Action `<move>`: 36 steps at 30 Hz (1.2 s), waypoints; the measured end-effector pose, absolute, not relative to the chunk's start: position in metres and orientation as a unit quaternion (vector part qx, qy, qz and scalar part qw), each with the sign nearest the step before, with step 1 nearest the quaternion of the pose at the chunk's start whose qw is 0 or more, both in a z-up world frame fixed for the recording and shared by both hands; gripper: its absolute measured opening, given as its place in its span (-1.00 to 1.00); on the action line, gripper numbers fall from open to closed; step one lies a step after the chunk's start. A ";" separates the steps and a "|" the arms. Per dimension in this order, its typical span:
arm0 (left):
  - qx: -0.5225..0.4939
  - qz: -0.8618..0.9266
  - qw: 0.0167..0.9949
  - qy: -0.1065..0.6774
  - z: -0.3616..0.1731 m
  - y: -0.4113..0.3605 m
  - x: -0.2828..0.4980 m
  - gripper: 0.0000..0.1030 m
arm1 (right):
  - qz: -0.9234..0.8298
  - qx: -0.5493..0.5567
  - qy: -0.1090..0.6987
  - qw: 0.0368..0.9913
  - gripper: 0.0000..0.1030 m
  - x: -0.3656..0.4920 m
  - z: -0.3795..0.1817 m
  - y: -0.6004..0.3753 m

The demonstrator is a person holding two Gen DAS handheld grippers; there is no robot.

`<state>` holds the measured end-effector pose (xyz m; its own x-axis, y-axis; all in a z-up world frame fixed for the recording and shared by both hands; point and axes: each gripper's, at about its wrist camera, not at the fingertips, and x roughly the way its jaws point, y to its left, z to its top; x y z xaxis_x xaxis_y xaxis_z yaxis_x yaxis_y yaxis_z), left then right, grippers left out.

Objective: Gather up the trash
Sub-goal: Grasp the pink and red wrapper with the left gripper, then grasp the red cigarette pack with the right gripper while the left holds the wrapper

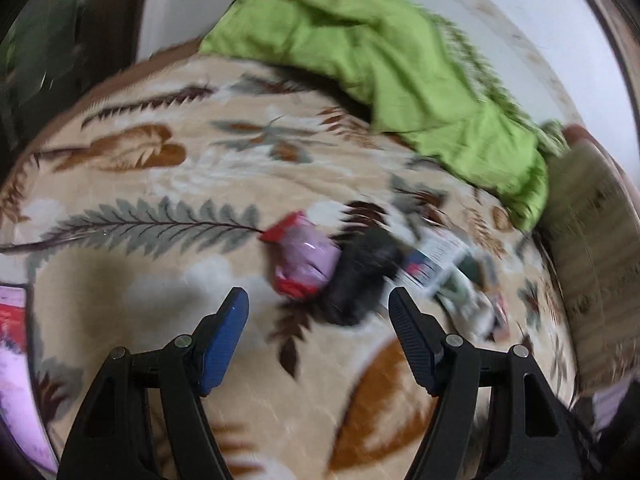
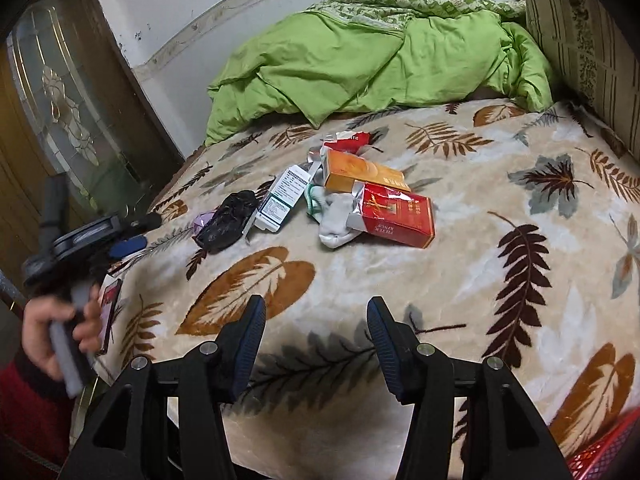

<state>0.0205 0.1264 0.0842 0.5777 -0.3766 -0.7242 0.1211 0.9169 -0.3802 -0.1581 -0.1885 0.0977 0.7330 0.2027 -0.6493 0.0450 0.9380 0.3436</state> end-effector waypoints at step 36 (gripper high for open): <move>-0.157 -0.222 0.879 0.391 0.094 0.071 -0.026 -0.29 | 0.096 0.315 0.419 0.846 0.50 0.009 0.030 -0.303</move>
<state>-0.0265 0.0710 0.0935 0.5951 -0.5131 -0.6186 0.2672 0.8522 -0.4498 0.0092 -0.3029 0.0304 0.6297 0.4273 -0.6488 0.1016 0.7827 0.6141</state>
